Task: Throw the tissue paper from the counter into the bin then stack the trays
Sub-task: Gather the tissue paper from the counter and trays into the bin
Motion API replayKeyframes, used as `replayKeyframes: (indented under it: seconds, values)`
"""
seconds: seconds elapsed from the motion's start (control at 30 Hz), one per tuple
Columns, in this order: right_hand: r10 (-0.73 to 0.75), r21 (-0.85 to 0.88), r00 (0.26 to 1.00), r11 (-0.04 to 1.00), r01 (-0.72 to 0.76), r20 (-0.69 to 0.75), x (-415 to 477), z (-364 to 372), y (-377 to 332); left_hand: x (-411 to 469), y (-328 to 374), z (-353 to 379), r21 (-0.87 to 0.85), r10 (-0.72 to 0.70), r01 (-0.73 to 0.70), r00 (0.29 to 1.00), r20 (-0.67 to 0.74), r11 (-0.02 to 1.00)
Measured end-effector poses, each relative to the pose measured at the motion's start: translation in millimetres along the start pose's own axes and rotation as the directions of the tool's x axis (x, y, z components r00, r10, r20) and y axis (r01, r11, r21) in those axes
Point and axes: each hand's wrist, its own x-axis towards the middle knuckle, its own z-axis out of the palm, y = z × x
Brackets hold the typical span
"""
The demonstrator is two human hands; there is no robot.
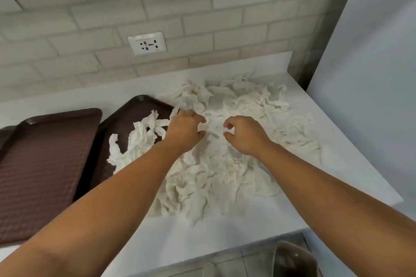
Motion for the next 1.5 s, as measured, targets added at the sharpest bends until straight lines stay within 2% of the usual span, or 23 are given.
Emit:
replayKeyframes:
  seconds: [0.13, 0.27, 0.33, 0.43, 0.57, 0.63, 0.73, 0.8, 0.9, 1.0, 1.07, 1.1, 1.13, 1.2, 1.27, 1.33, 1.4, 1.5]
  values:
    - [0.103, -0.002, 0.993, 0.995, -0.103, 0.055, 9, 11, 10, 28, 6, 14, 0.111, 0.058, -0.074, 0.988, 0.140, 0.991]
    - [0.140, 0.053, 0.988, 0.988, -0.143, 0.061, 16, 15, 22, 50, 1, 24, 0.181, 0.077, -0.109, 0.981, 0.176, 0.977]
    - [0.152, 0.119, 0.986, 0.980, -0.159, 0.065, 18, 17, 25, 58, -5, 23, 0.081, 0.048, -0.063, 0.982, 0.183, 0.995]
    - [0.182, 0.285, 0.983, 0.941, -0.183, 0.028, 23, 14, 23, 67, -11, 7, -0.167, -0.005, 0.029, 0.990, 0.138, 0.986]
    - [0.263, 0.571, 0.963, 0.783, -0.246, 0.054, 30, 2, 16, 73, -6, -41, -0.481, -0.082, 0.093, 0.996, 0.044, 0.872]
    - [0.263, 0.654, 0.959, 0.709, -0.264, 0.102, 30, -6, 11, 72, 2, -71, -0.634, -0.098, 0.071, 0.995, -0.007, 0.770]
    - [0.186, 0.668, 0.970, 0.704, -0.241, 0.154, 24, -17, 3, 63, 23, -110, -0.893, -0.083, 0.080, 0.995, 0.047, 0.442]
    - [0.111, 0.709, 0.982, 0.680, -0.185, 0.150, 22, -24, -6, 57, 38, -127, -0.959, -0.053, 0.094, 0.995, 0.083, 0.267]
    - [0.036, 0.716, 0.998, 0.695, -0.062, 0.051, 20, -31, -16, 52, 58, -141, -0.992, 0.008, 0.090, 0.996, 0.091, 0.088]
    - [0.116, 0.768, 0.993, 0.633, -0.100, 0.034, 16, -37, -15, 50, 69, -148, -0.997, 0.020, 0.073, 0.997, 0.072, -0.011]
    - [0.157, 0.801, 0.987, 0.585, -0.129, 0.044, 11, -43, -10, 52, 72, -150, -0.999, -0.023, 0.041, 0.999, 0.041, -0.014]
    - [0.184, 0.826, 0.982, 0.547, -0.137, 0.041, 7, -47, -6, 52, 72, -150, -1.000, -0.059, 0.020, 0.998, 0.019, 0.017]
    - [0.221, 0.864, 0.975, 0.484, -0.138, 0.032, 4, -52, -1, 53, 72, -148, -0.997, -0.097, 0.007, 0.995, -0.001, 0.082]
    - [0.309, 0.946, 0.950, 0.297, -0.130, 0.033, 0, -62, 10, 53, 67, -140, -0.958, -0.131, 0.041, 0.991, 0.003, 0.283]
    - [0.359, 0.991, 0.931, 0.084, -0.104, 0.067, -1, -73, 18, 48, 67, -125, -0.875, -0.073, 0.141, 0.990, 0.120, 0.463]
    - [0.378, 0.995, 0.922, -0.083, -0.054, 0.082, -4, -84, 20, 39, 78, -103, -0.803, 0.007, 0.226, 0.961, 0.275, 0.552]
    - [0.386, 0.981, 0.918, -0.192, -0.014, 0.089, -5, -91, 20, 29, 96, -80, -0.792, 0.061, 0.298, 0.920, 0.387, 0.534]
    - [0.357, 0.976, 0.930, -0.215, -0.009, 0.087, -8, -96, 20, 16, 121, -53, -0.834, 0.143, 0.405, 0.864, 0.483, 0.374]
